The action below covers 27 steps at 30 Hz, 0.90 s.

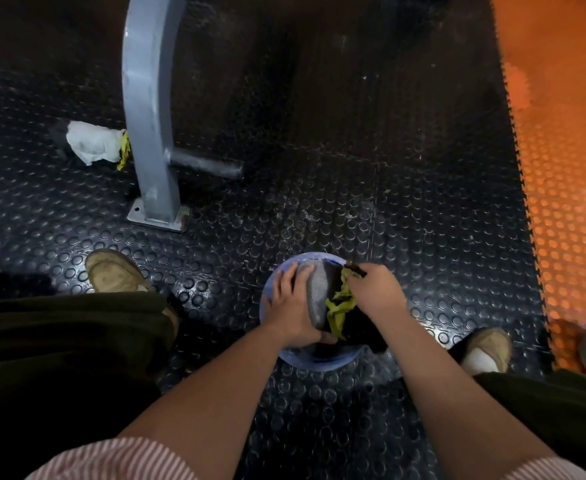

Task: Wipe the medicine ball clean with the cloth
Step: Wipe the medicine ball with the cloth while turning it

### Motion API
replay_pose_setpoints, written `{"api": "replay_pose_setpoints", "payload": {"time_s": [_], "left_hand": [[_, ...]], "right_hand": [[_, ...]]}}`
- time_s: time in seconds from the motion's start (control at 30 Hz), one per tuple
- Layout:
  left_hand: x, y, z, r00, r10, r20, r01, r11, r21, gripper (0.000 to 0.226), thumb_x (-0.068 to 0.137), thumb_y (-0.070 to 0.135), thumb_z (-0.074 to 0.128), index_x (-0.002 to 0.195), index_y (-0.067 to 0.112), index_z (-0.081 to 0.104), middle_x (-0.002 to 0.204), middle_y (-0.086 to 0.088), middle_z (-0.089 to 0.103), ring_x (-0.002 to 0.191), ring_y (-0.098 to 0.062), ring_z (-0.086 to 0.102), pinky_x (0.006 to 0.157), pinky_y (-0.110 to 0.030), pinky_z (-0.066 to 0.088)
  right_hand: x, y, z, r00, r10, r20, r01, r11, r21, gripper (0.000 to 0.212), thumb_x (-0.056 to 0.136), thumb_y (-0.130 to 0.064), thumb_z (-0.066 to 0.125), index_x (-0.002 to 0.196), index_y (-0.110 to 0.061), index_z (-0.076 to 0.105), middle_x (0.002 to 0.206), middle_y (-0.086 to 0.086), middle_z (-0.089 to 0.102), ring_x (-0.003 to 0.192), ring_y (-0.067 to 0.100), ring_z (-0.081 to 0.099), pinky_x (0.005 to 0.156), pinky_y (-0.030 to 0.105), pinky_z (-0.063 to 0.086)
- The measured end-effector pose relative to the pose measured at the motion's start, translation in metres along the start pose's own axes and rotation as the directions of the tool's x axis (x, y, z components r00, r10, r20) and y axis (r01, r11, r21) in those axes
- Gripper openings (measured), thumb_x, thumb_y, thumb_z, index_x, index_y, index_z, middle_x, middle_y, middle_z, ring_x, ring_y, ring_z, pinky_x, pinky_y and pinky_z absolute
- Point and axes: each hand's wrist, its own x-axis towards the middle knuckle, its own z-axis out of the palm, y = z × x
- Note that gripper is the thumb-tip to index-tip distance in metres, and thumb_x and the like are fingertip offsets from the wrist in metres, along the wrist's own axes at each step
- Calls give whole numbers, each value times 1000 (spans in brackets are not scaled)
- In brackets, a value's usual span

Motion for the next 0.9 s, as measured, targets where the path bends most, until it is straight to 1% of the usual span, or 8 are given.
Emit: {"api": "replay_pose_setpoints", "payload": {"time_s": [0.07,0.13,0.3,0.43,0.57,0.67,0.8,0.9], "left_hand": [[2,0,-2,1000,20,-2,-20,999,-31,130,61,55,84,150,38,-9,158,9,-16,146,-23,-16,118,-56,3],[5,0,-6,1000,18,16,-18,999,-40,136,59,56,85,151,34,-13,158,9,-17,147,-22,-17,118,-57,2],[8,-2,-11,997,26,71,-31,998,59,145,56,55,87,150,29,-20,158,7,-21,147,-22,-18,119,-56,2],[3,1,-5,996,39,79,-47,993,105,145,57,56,87,150,27,-21,158,5,-24,146,-23,-21,118,-56,1],[5,8,-5,996,12,84,-24,990,140,144,58,60,84,150,26,-21,157,6,-26,146,-24,-22,118,-57,1],[4,10,3,998,36,44,-42,988,148,143,57,66,81,151,26,-19,156,9,-24,146,-22,-22,119,-54,-3],[6,17,15,993,101,-54,-98,993,68,125,64,55,80,151,29,-7,157,9,-17,147,-23,-19,118,-55,-5],[4,22,19,995,102,-22,-98,988,121,128,64,60,79,151,29,-10,156,11,-22,146,-24,-22,117,-55,-9]], "right_hand": [[-14,9,1,1000,-7,4,7,1000,23,20,93,-26,54,103,-19,69,70,-1,63,66,19,58,54,26,41],[-27,18,-1,1000,-24,19,23,999,27,23,91,-28,57,110,-23,70,81,0,67,76,20,62,63,27,46],[-21,19,-10,997,-26,71,27,999,-20,18,87,-29,59,100,-27,72,78,-2,67,75,18,62,65,28,47],[0,-1,-8,995,-85,49,88,994,-66,17,90,-25,54,94,-21,70,74,-2,62,77,21,61,64,29,46],[15,-13,-7,989,-131,69,141,974,-178,20,93,-24,49,97,-16,67,85,4,63,81,24,59,64,29,44],[7,-1,-6,988,-146,56,153,975,-160,22,94,-25,48,100,-16,67,98,8,63,85,25,58,66,29,42],[-17,24,-12,994,-102,43,106,991,-84,16,90,-29,55,92,-22,70,87,3,66,77,21,60,60,27,40],[-10,20,-19,997,-60,46,65,992,-107,15,86,-28,57,79,-19,68,67,-1,63,70,21,61,57,28,42]]}}
